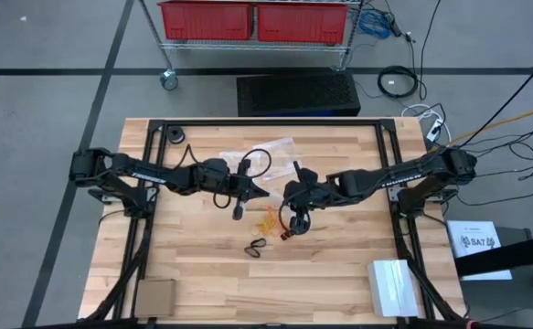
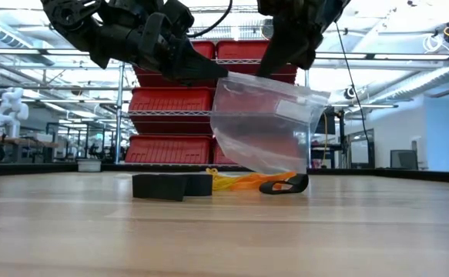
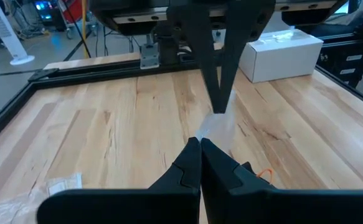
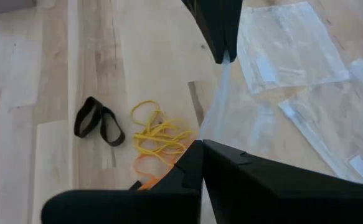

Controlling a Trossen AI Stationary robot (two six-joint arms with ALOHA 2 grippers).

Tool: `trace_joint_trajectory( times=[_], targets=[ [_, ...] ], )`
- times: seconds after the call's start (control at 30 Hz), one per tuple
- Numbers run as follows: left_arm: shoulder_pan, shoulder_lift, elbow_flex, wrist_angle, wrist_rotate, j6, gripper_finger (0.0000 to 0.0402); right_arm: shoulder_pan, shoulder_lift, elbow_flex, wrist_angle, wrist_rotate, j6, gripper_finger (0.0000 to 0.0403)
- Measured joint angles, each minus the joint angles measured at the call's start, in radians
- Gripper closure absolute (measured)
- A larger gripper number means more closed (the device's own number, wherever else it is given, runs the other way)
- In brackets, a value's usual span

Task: Sort rubber bands
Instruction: Open the right transparent zip lock bag

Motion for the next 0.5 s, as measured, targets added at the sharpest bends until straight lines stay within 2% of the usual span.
trace_joint_trajectory(
  times=[0.5],
  targets=[
    [0.0, 0.0, 0.0, 0.002, -0.006, -0.016, 0.04, -0.031, 0.002, 0.0, -0.002, 0.035, -0.005, 0.0403]
  ],
)
